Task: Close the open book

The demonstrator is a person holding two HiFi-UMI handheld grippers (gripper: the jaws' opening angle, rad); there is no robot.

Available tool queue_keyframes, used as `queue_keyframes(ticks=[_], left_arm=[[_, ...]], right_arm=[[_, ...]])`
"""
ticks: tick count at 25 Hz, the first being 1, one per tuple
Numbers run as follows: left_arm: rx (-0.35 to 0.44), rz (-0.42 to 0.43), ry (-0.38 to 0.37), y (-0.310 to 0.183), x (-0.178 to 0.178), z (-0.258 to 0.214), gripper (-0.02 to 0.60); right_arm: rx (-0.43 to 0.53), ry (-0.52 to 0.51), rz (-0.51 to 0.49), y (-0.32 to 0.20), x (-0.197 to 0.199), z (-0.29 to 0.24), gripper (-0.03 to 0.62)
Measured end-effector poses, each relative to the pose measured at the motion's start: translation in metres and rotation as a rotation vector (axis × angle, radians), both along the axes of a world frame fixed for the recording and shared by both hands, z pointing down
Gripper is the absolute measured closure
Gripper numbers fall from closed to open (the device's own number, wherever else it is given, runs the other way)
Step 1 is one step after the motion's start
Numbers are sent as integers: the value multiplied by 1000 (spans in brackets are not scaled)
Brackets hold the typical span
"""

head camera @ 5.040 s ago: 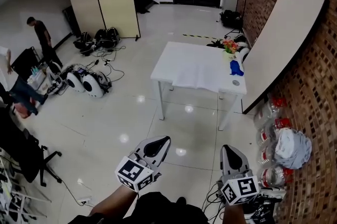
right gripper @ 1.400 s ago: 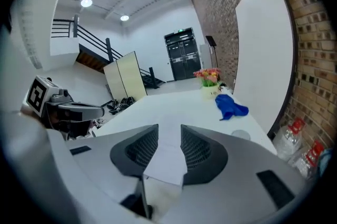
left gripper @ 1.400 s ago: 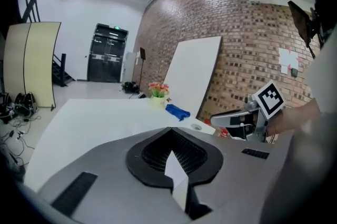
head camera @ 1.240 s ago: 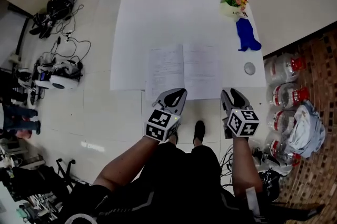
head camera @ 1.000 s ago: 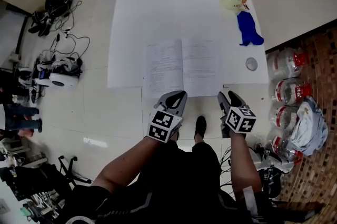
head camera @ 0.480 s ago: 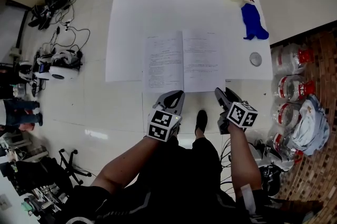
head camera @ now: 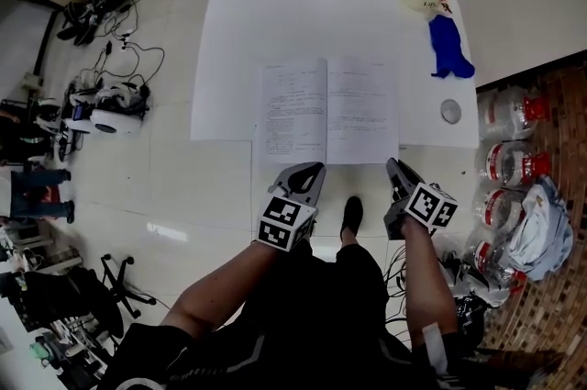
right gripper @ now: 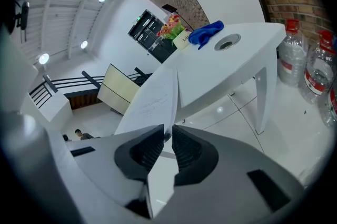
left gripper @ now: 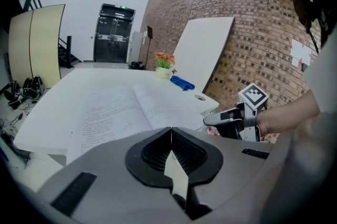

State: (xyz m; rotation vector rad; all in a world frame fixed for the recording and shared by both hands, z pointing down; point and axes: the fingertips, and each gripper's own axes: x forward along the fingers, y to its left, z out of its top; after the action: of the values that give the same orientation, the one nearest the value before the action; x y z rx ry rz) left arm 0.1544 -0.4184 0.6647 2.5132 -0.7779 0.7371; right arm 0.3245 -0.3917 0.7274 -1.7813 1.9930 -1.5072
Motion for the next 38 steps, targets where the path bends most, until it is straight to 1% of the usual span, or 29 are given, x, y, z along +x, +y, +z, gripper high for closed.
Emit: queue_keyframes(ticks=[4,6,8,10,14,21,25,30,34,38], left_arm=[[8,-12,15,-4,-6,-9,584],[15,-15,28,-7,-7,-15,584],[26,-24,40,-9,-10,-22,584],[37,-39,51,-12,-16,-29,584],[65,-85,67,-20,-34,-47,584],[110,-180,100,-31,-81,-75,584],[133,-246,107,-37,-115,-85,584],[144,-322,112,-43,-157,-90,584],[148,-369,113,-47,-187,-91,584],[150,-391,116,-51,-208,-91,584]], right_arm=[[23,-44,27,-1,-2,-18,574],[53,-63,33,-2,-2,-34,579],[94,-67,18,-3,-5,-55,580],[129,-53,-16,-7,-12,-77,580],[176,-17,-101,-15,-38,-116,580],[235,37,-270,-29,-103,-157,580],[252,52,-366,-41,-142,-164,582],[240,71,-465,-53,-187,-160,580],[214,88,-532,-63,-220,-149,580],[172,127,-608,-72,-251,-131,580]])
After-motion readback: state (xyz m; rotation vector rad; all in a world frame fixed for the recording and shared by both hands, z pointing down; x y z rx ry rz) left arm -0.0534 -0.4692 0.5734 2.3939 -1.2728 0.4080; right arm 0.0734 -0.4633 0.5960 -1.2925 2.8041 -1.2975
